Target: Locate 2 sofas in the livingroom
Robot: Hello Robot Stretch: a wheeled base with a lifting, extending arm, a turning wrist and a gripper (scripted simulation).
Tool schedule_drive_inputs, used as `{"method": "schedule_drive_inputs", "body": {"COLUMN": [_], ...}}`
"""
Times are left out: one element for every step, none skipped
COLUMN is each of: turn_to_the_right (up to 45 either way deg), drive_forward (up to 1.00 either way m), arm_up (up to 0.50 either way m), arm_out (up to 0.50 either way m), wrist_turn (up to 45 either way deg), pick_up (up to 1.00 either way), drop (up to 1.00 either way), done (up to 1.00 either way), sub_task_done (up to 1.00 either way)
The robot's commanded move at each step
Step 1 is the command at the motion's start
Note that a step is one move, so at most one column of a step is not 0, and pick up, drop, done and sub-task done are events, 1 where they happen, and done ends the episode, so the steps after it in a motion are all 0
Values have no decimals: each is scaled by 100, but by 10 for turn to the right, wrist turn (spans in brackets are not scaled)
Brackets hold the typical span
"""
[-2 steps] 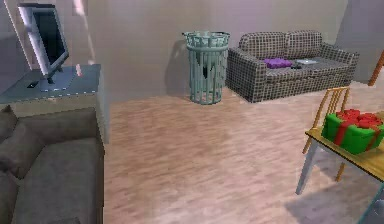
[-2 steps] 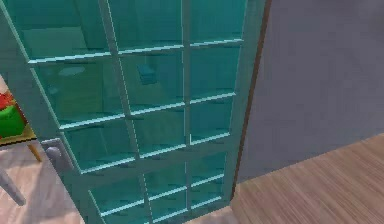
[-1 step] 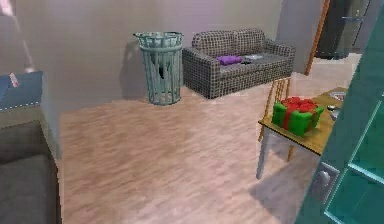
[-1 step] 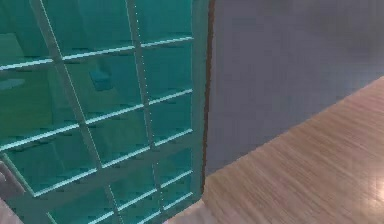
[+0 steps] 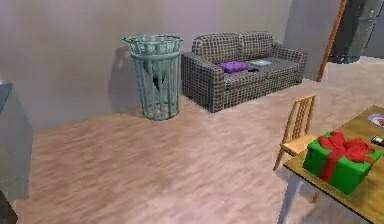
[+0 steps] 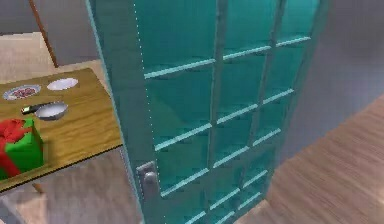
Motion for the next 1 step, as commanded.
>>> {"method": "schedule_drive_inputs", "body": {"turn_to_the_right": [90], "drive_forward": [0], "arm_up": [0], "arm_out": [0], "wrist_turn": [0], "pick_up": [0], "drop": [0], "done": [0], "sub_task_done": [0]}}
